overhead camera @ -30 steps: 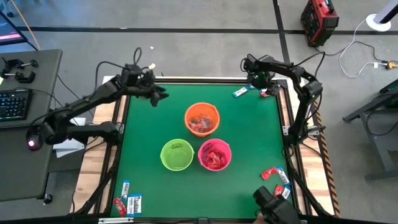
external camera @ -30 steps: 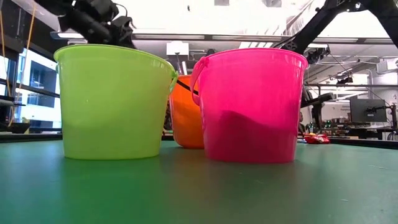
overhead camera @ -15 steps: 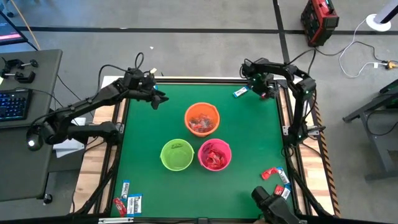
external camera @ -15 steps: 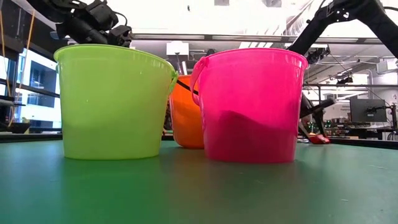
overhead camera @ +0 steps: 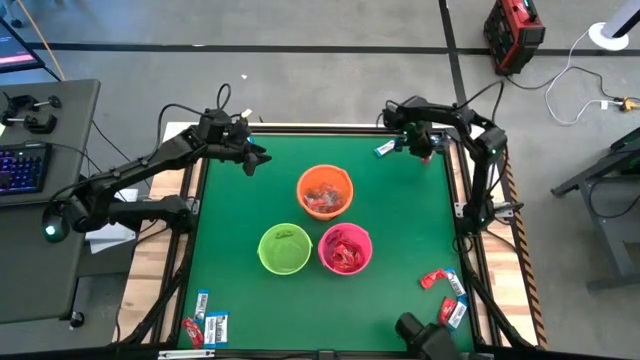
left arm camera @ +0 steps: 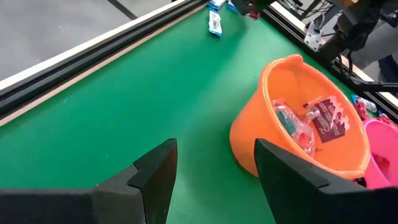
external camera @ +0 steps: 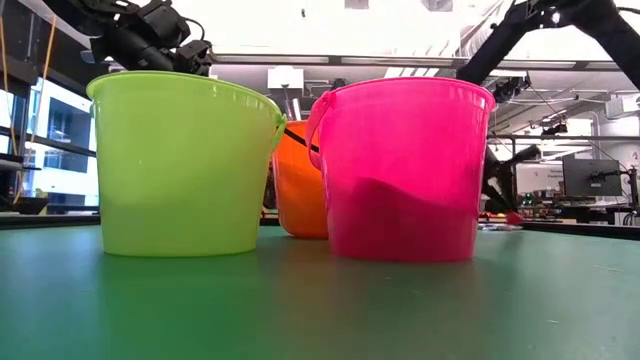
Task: Sort candy by brand, put in halloween buckets
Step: Put the red chocolate bar into the pink bucket
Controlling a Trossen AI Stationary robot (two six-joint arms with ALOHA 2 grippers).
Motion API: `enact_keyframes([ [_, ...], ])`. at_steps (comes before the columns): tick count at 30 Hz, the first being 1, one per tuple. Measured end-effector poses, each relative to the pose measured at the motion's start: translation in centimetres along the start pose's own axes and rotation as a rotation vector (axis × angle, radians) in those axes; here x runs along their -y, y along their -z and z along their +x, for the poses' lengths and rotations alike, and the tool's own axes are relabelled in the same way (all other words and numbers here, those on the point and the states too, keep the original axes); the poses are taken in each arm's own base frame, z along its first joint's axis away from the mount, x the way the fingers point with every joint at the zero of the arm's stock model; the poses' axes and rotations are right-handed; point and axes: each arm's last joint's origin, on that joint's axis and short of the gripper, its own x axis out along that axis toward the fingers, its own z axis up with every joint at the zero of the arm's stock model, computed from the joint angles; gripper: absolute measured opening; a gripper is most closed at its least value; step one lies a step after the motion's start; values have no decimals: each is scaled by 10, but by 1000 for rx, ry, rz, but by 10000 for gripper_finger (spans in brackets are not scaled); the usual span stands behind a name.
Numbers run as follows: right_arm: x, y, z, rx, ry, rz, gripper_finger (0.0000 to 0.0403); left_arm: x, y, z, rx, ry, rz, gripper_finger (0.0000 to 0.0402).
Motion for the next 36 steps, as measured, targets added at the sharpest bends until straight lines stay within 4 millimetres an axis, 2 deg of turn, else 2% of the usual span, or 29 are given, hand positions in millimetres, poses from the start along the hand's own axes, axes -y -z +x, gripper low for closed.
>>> enact_keyframes([
  [3, 4, 14, -19, 83, -27, -104, 2, 0, 0, 0, 0, 1, 31, 204],
  [6, 17, 31, -45, 170, -85, -183, 1, 0, 0, 0, 2, 1, 79, 204],
  [10, 37, 65, -85, 245, -286, -284, 1, 0, -1, 0, 9, 1, 114, 204],
  [14, 61, 113, -123, 286, -574, -426, 0, 0, -3, 1, 26, 3, 165, 204],
  [20, 92, 209, -166, 293, -1029, -786, 0, 2, -12, 1, 111, 12, 194, 204],
  [23, 103, 256, -174, 272, -1171, -945, 0, 3, -17, 0, 168, 23, 162, 204],
  [27, 107, 299, -172, 265, -1220, -1060, 0, 5, -22, -1, 218, 46, 54, 204],
  [32, 101, 324, -154, 291, -1085, -1185, 6, 14, -24, 0, 232, 107, -119, 204],
  [36, 85, 330, -145, 341, -1020, -1265, 52, 33, -27, 2, 229, 198, -183, 204],
])
